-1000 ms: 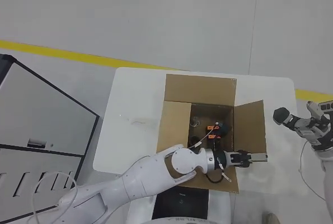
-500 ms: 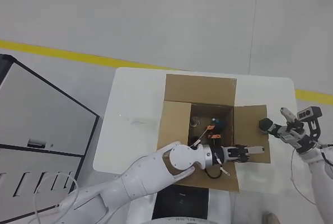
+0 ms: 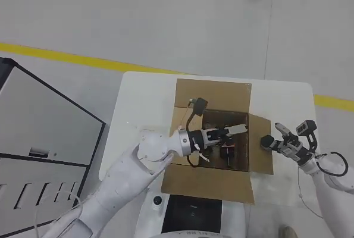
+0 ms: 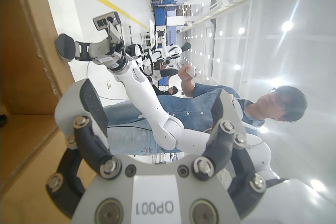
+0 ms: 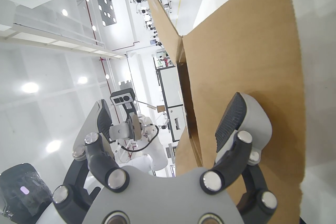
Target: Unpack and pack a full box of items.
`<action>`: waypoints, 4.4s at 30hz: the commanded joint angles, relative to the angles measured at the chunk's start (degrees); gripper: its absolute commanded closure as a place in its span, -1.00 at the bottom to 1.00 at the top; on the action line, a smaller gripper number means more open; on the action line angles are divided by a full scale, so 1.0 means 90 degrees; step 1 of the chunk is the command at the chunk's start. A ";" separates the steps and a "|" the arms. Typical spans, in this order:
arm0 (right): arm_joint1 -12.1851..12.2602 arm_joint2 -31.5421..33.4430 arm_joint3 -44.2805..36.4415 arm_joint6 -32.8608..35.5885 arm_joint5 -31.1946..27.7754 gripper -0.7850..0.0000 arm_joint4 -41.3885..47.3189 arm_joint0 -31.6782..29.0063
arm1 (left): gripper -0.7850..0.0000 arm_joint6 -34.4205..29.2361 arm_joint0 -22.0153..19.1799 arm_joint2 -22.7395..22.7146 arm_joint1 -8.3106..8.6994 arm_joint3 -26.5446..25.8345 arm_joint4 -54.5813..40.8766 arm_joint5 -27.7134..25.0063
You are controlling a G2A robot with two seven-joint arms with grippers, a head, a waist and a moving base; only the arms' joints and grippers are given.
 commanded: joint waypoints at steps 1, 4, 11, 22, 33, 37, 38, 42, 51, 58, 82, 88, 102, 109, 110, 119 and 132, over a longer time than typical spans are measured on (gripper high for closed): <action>-0.0033 -0.0222 0.0277 -0.0001 -0.0080 -1.00 -0.0096 0.0158 | -1.00 -0.0169 0.0312 -0.0562 0.0123 -0.0348 0.0085 0.0146; -0.0085 -0.0496 0.0575 -0.0082 -0.0179 -1.00 -0.0201 0.0391 | -1.00 -0.0312 0.0673 -0.1219 0.0251 -0.0633 0.0076 0.0264; -0.0112 -0.0596 0.0851 0.0071 -0.0279 -1.00 -0.0081 0.0635 | -1.00 -0.0298 0.1389 -0.2208 0.0404 -0.0994 -0.0248 0.0321; 0.0139 0.0858 -0.1368 0.0608 0.0338 -1.00 0.0529 0.0153 | -1.00 -0.0336 0.1830 -0.3032 0.0534 -0.1073 -0.0394 0.0202; 0.0144 -0.0113 -0.3471 0.0461 0.1311 -1.00 0.0279 0.1272 | -1.00 -0.0368 0.2247 -0.3775 0.0640 -0.1293 -0.0475 0.0024; 0.0043 -0.1119 -0.3044 0.0017 0.1139 -1.00 -0.0363 0.1680 | -1.00 -0.0361 0.2411 -0.3964 0.0665 -0.1345 -0.0532 -0.0044; 0.0043 -0.1119 -0.3044 0.0017 0.1139 -1.00 -0.0363 0.1680 | -1.00 -0.0361 0.2411 -0.3964 0.0665 -0.1345 -0.0532 -0.0044; 0.0043 -0.1119 -0.3044 0.0017 0.1139 -1.00 -0.0363 0.1680 | -1.00 -0.0361 0.2411 -0.3964 0.0665 -0.1345 -0.0532 -0.0044; 0.0045 -0.1414 -0.2965 0.0170 0.1377 -1.00 -0.0724 0.1629 | -1.00 -0.0488 0.2241 -0.3712 0.0655 -0.1311 -0.0709 0.0188; -0.0084 -0.2552 -0.1819 0.0124 0.1259 -1.00 -0.1466 0.1847 | -1.00 -0.0267 0.1713 -0.3750 0.0678 -0.1144 -0.0641 0.0360; -0.0529 -0.4116 -0.1377 0.0018 0.1023 -1.00 -0.1712 0.3018 | -1.00 -0.0039 0.2528 -0.4773 0.0780 -0.1373 -0.0828 0.0099; -0.0670 -0.4358 -0.1313 -0.0088 0.1009 -1.00 -0.1388 0.3372 | -1.00 -0.1213 0.2736 -0.5229 0.0841 -0.1535 -0.1776 0.0000; -0.1098 -0.4930 -0.0379 -0.0491 0.0663 -1.00 -0.0409 0.4034 | -1.00 -0.2700 0.3373 -0.4640 0.0913 -0.2154 -0.2366 0.0137; -0.1276 -0.5110 0.0059 -0.0602 0.0545 -1.00 -0.0195 0.4271 | -1.00 -0.2627 0.3265 -0.4070 0.0934 -0.2110 -0.1963 0.0116; -0.1296 -0.5124 0.0096 -0.0611 0.0530 -1.00 -0.0167 0.4288 | -1.00 -0.2595 0.3223 -0.3961 0.0939 -0.2098 -0.1783 0.0115; -0.1394 -0.5178 0.0256 -0.0558 0.0390 -1.00 -0.0167 0.4251 | -1.00 -0.2033 0.2877 -0.3038 0.0945 -0.1943 -0.0744 0.0198; -0.1403 -0.4988 0.0159 -0.0481 0.0395 -1.00 -0.0290 0.4089 | -1.00 -0.1500 0.2836 -0.3208 0.1037 -0.1519 0.0066 0.0132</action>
